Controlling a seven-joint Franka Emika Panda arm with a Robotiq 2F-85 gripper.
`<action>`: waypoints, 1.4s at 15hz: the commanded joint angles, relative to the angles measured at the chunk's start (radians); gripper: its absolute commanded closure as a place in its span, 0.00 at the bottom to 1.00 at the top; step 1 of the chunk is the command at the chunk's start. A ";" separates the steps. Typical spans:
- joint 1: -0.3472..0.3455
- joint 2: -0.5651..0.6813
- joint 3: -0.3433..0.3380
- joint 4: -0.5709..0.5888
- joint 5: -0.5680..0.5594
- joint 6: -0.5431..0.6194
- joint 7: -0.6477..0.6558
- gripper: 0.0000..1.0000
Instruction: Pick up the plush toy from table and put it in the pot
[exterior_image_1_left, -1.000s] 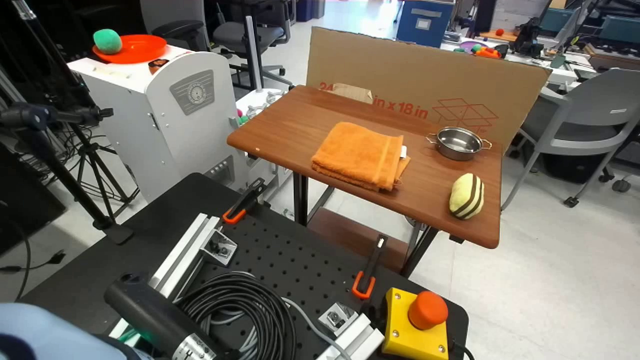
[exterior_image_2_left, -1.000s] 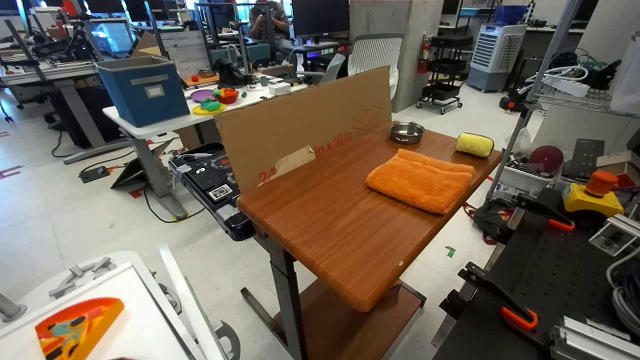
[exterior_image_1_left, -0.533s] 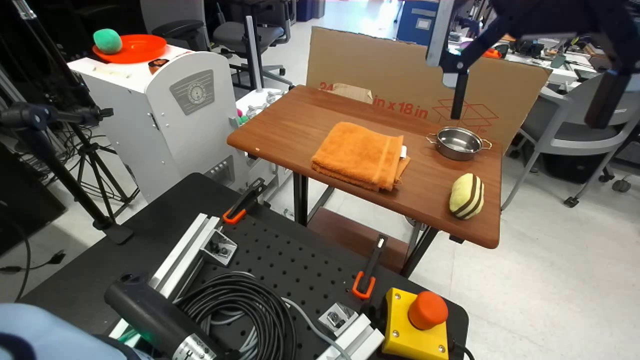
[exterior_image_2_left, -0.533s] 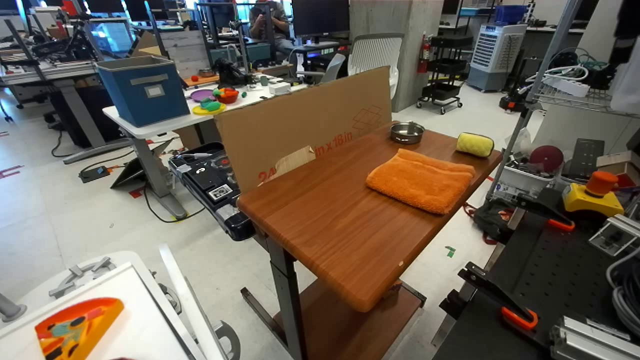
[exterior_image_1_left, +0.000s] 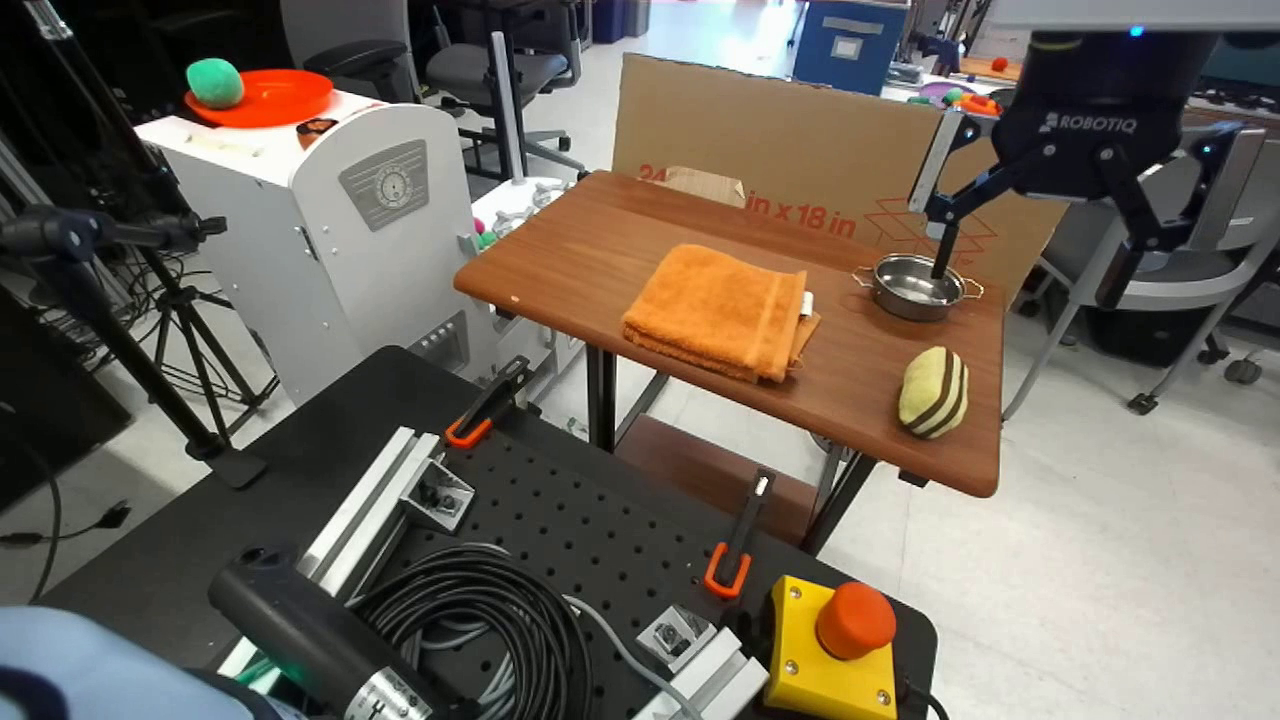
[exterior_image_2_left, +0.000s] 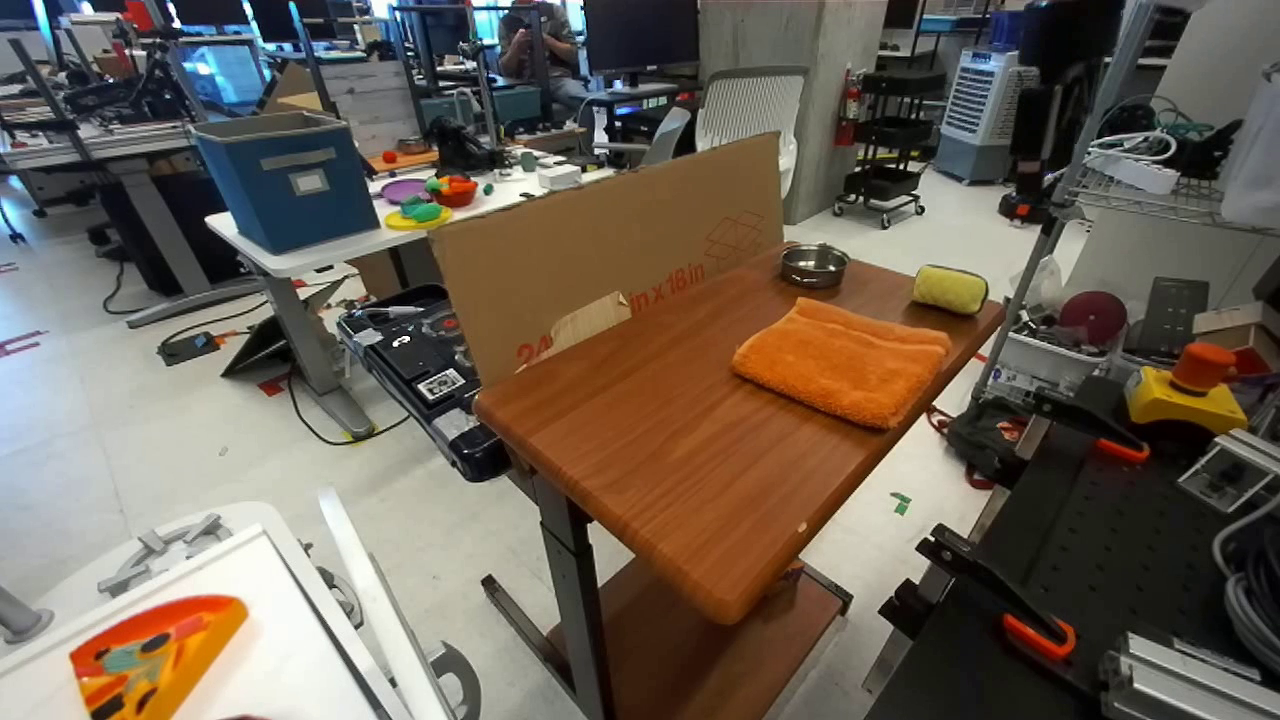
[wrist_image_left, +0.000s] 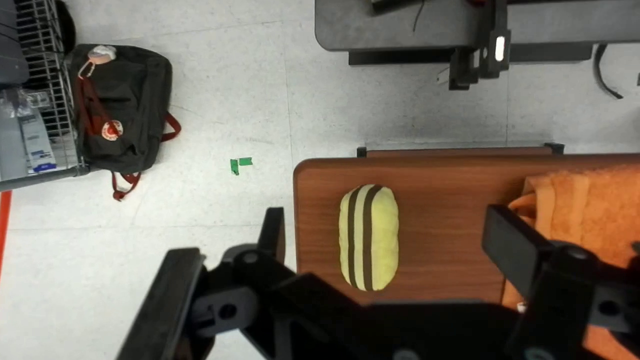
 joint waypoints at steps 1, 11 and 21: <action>-0.031 0.214 0.005 0.206 0.131 -0.039 -0.094 0.00; -0.076 0.497 0.070 0.384 0.193 -0.070 -0.149 0.00; -0.034 0.496 0.061 0.381 0.102 -0.106 -0.090 0.72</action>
